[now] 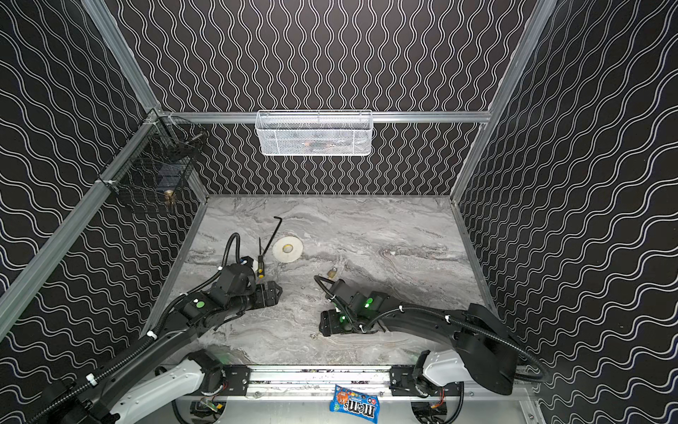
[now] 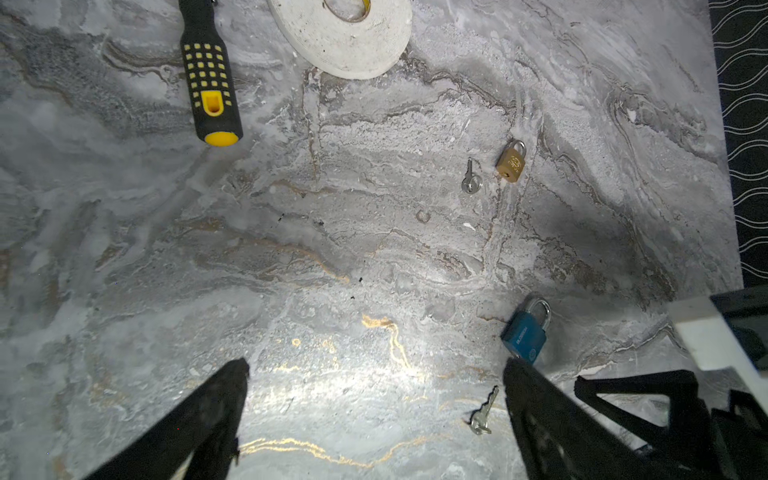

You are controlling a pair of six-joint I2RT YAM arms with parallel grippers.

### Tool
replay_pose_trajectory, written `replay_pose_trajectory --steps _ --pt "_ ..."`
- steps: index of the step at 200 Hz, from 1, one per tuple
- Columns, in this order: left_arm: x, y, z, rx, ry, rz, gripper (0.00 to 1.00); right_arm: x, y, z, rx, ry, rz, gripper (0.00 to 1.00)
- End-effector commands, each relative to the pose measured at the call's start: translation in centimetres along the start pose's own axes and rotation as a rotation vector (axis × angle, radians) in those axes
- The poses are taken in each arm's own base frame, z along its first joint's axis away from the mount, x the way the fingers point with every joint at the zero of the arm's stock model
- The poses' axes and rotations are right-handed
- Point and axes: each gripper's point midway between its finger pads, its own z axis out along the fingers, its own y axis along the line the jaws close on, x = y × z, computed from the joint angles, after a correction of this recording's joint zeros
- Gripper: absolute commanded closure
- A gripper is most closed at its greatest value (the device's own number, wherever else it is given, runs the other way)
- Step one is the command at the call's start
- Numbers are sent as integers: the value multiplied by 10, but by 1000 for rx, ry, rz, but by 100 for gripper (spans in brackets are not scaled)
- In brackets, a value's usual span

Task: Unlock with the key
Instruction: 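Lower the right gripper over the silver key beside the blue padlock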

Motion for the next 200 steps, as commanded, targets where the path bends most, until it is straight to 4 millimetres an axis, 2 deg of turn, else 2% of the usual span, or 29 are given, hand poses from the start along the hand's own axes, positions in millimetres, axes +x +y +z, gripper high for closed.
replay_pose_trajectory --steps 1,72,118,200 --pt "3 2 -2 -8 13 -26 1 0 11 7 -28 -15 14 22" --pt "8 11 -8 -40 19 -61 1 11 23 32 -19 36 -42 25" --pt "10 20 -14 -65 -1 -87 1 13 31 42 -6 55 -81 25" --pt "8 34 -25 -124 -41 -116 1 3 38 56 27 70 -122 20"
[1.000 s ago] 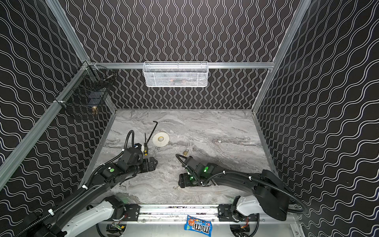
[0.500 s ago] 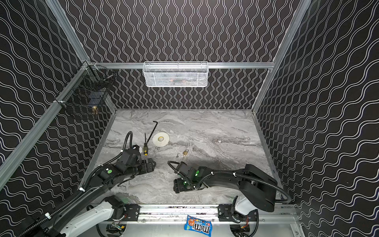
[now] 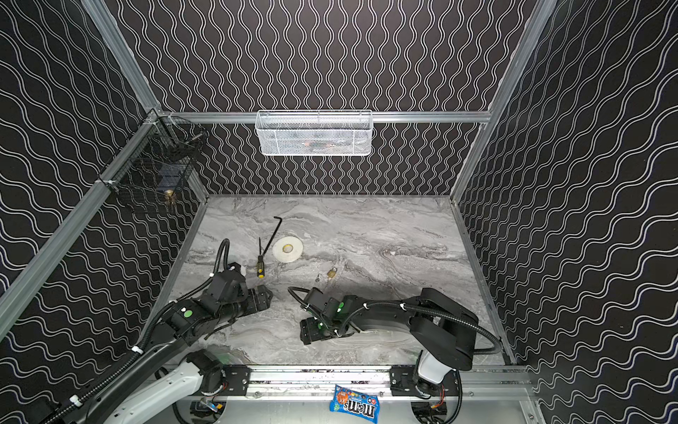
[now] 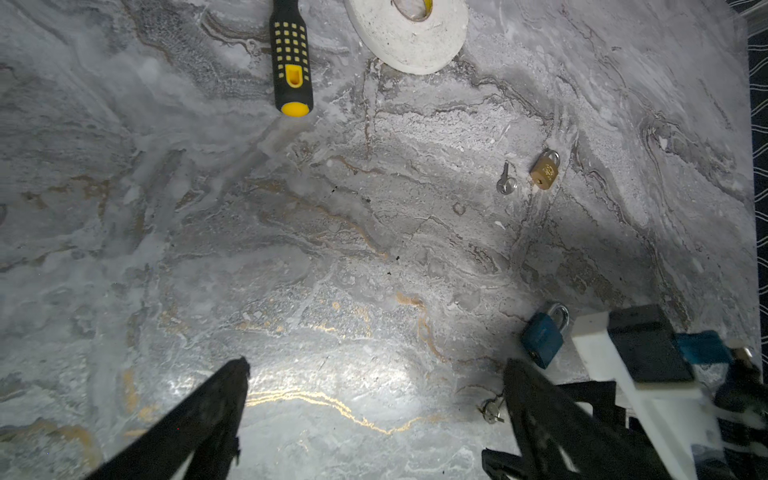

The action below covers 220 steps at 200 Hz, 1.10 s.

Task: Unlock with the key
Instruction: 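Lower the right gripper over the silver key beside the blue padlock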

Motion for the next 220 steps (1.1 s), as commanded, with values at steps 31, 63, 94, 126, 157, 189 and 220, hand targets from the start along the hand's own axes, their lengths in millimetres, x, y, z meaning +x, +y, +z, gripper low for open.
replay_pose_trajectory --steps 31,63,94,126,157,189,220 --pt "-3 15 -6 -70 -35 -36 1 -7 5 8 24 16 -52 19" --pt "-5 22 -10 -91 -60 -66 1 -15 14 14 12 24 -91 19" --pt "-5 27 -14 -101 -79 -91 1 -29 31 11 -7 13 -157 20" --pt "-8 19 -14 -58 -86 -97 1 -46 26 -15 18 -40 -186 23" --pt "-10 9 -13 -10 -86 -85 1 -36 11 -19 103 5 -142 27" --pt "-6 2 -13 32 -64 -64 1 -20 7 -29 128 9 -63 28" --pt "-2 -6 -12 104 -67 -73 1 -10 1 -28 194 6 -36 29"
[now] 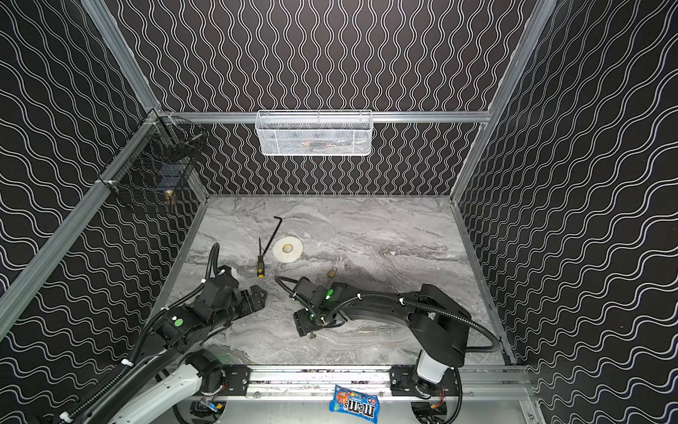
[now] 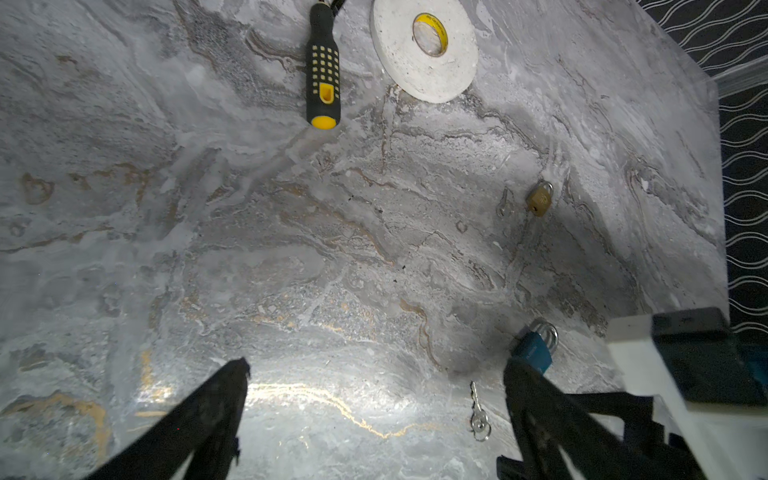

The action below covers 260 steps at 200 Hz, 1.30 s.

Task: Unlock with the key
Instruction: 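Lower the right gripper over the silver key beside the blue padlock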

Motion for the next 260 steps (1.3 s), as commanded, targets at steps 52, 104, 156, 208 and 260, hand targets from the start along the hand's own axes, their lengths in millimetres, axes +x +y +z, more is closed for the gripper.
replay_pose_trajectory --steps 52,104,156,208,260 --pt "8 -11 1 100 9 -15 1 17 -5 17 109 33 60 34" --pt "15 -4 6 98 14 -40 1 24 -11 30 177 61 51 39" --pt "12 -5 6 69 26 -16 1 27 -13 35 205 74 36 47" --pt "12 -6 8 68 28 -24 1 34 -25 33 267 89 34 51" --pt "11 -1 7 42 22 -30 1 37 -37 26 315 87 2 54"
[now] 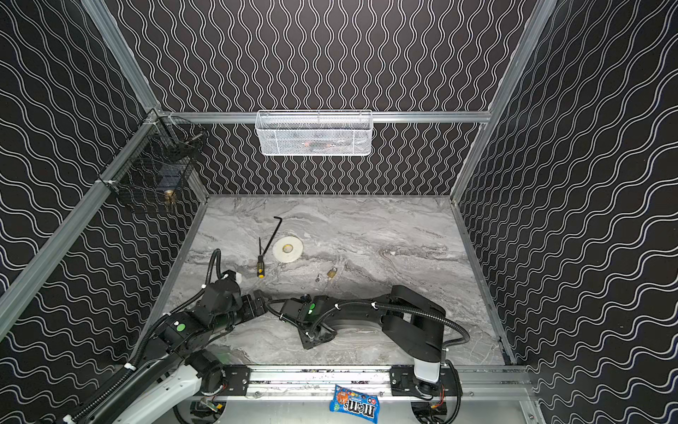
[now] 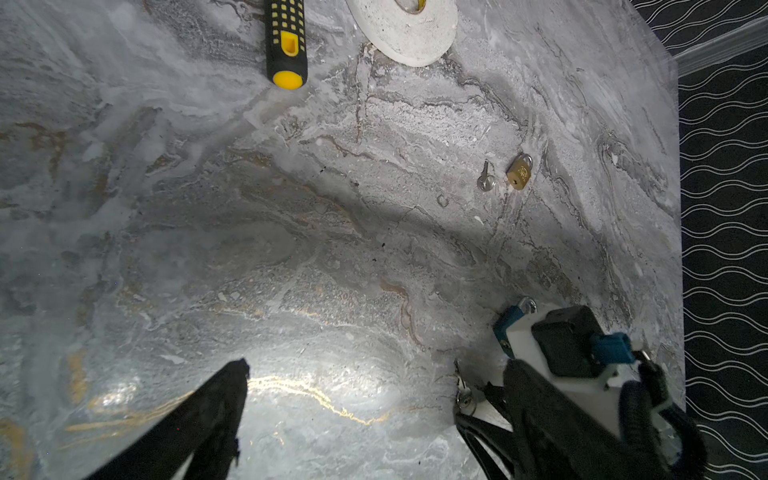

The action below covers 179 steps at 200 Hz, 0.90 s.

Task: Unlock with the key
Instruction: 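Lower the right gripper over the silver key beside the blue padlock, then close the right gripper on the silver key's ring end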

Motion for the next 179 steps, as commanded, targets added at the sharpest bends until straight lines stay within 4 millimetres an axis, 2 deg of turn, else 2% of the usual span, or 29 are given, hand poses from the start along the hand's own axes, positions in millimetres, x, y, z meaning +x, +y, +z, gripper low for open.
replay_pose_trajectory --steps 1,62,179 --pt "-5 2 -2 -16 -24 -14 1 4 -14 -5 65 0 -9 54" --pt "-13 5 -9 -43 -57 -21 1 -2 12 -6 -43 -11 -42 56" --pt "-17 1 -8 -59 -48 -14 1 0 -2 4 28 -9 -44 71"
